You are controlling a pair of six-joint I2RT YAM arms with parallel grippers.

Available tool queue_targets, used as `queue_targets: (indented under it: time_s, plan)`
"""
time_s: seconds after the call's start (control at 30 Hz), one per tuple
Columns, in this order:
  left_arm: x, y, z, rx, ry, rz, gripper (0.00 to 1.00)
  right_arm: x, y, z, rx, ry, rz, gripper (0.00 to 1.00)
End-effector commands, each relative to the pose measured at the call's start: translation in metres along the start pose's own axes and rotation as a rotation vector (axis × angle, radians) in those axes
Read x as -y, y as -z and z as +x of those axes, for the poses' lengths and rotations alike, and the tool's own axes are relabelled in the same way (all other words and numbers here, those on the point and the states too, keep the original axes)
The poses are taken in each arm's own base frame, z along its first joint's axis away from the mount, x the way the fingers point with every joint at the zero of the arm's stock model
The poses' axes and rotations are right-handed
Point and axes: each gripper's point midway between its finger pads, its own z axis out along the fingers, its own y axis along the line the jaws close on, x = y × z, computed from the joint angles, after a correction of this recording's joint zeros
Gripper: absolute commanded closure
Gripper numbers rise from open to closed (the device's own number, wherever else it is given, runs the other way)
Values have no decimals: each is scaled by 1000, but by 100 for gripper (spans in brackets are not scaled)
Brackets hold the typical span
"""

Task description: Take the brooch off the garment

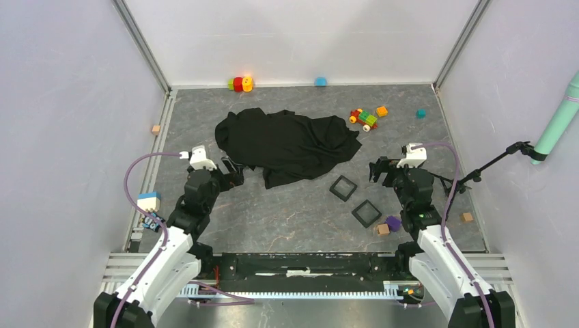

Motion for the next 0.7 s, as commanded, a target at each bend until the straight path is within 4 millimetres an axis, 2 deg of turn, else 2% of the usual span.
queue_targets:
  time_s: [0.0,0.23,0.47,0.67]
  plan:
    - [23,7,-8,51,-50,153,0,4,1,2,-15,-44,33,2]
    - [10,6,-2,63,-69,108,0,3,-7,19,-109,-52,34,2]
    - [30,-9,15,3,-24,204,0,-14,-24,22,-120,-123,-22,4]
    - [38,-24,35,-103,-2,223,0,-54,-46,29,-172,-194,-138,12]
